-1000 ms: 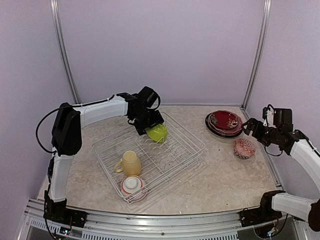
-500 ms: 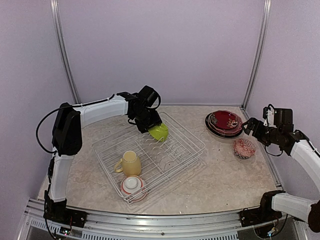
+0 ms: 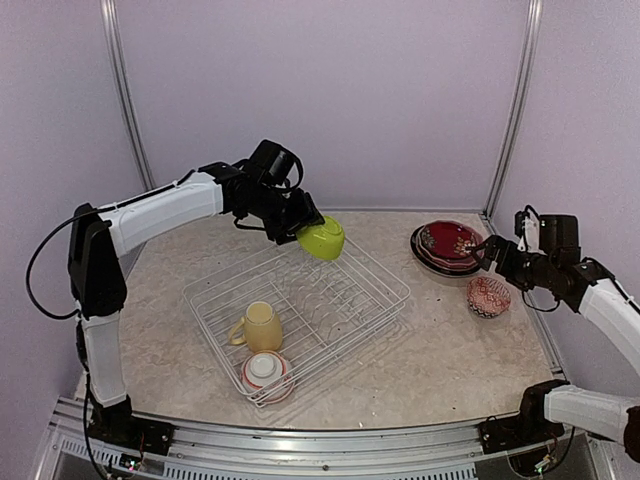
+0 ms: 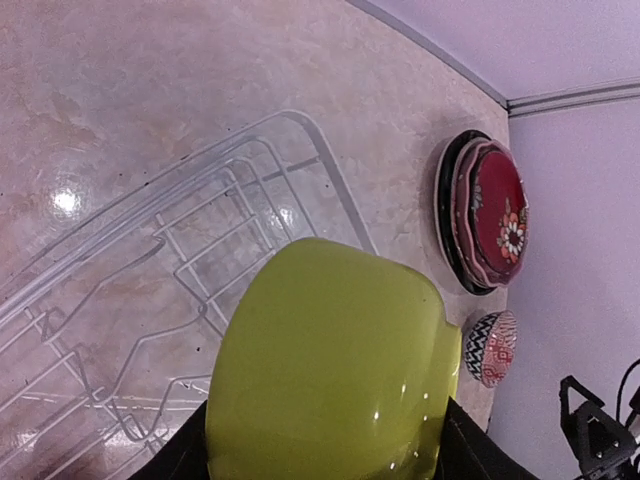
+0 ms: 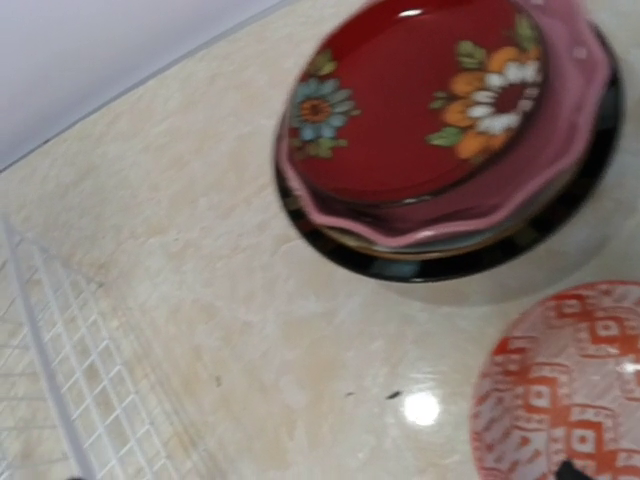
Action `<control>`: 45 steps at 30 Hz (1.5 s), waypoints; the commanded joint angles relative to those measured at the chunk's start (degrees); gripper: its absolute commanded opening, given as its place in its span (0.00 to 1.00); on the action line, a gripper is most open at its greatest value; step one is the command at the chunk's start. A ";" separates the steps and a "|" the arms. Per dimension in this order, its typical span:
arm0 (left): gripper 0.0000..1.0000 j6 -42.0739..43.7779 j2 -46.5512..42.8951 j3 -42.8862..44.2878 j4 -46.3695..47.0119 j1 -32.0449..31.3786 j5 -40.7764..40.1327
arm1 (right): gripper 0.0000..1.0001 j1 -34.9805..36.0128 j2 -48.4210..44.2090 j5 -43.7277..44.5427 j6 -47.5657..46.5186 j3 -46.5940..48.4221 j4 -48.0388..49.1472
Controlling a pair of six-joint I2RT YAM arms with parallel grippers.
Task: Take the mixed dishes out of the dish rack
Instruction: Grab the bowl from the dish rack, then pass from the left arm to the right
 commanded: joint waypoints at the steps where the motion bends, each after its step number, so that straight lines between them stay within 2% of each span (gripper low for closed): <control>1: 0.31 1.89 -6.32 -1.57 2.94 0.34 5.31 | 0.99 4.25 1.22 0.32 -0.90 2.19 3.27; 7: 0.30 1.48 -9.68 -3.85 2.83 0.99 11.09 | 0.99 15.70 6.41 5.54 -6.79 6.76 7.04; 13: 0.27 2.89 -13.27 -10.94 10.16 3.16 23.60 | 1.00 23.50 15.34 2.12 -7.28 12.36 11.05; 17: 0.25 -3.38 -15.83 -17.99 15.56 7.77 32.19 | 1.00 29.01 21.89 5.36 -10.55 18.41 8.99; 20: 0.27 -10.07 -18.28 -21.94 18.11 10.51 36.29 | 1.00 33.15 25.20 9.75 -14.39 21.29 8.86; 24: 0.27 -19.35 -20.11 -25.78 23.41 13.38 42.85 | 1.00 40.19 28.96 20.92 -28.28 23.63 10.38; 28: 0.26 -31.19 -19.68 -29.61 30.21 15.46 48.56 | 1.00 46.03 30.72 29.29 -47.26 20.56 21.42; 31: 0.26 -39.39 -19.20 -31.74 33.31 15.77 50.70 | 0.99 48.20 31.13 28.92 -59.88 17.07 31.57; 35: 0.26 -48.89 -18.52 -34.16 38.33 15.47 52.79 | 0.94 48.86 31.83 27.04 -68.34 14.15 44.98; 38: 0.25 -52.08 -18.23 -34.91 39.56 14.84 52.84 | 0.91 49.16 33.82 22.30 -75.74 13.27 50.30; 40: 0.25 -53.56 -18.13 -35.12 39.96 14.45 52.97 | 0.89 49.67 35.92 22.10 -79.32 13.38 53.93; 45: 0.25 -56.48 -18.21 -36.40 41.68 13.52 52.24 | 0.81 49.93 39.19 20.82 -83.52 13.96 62.57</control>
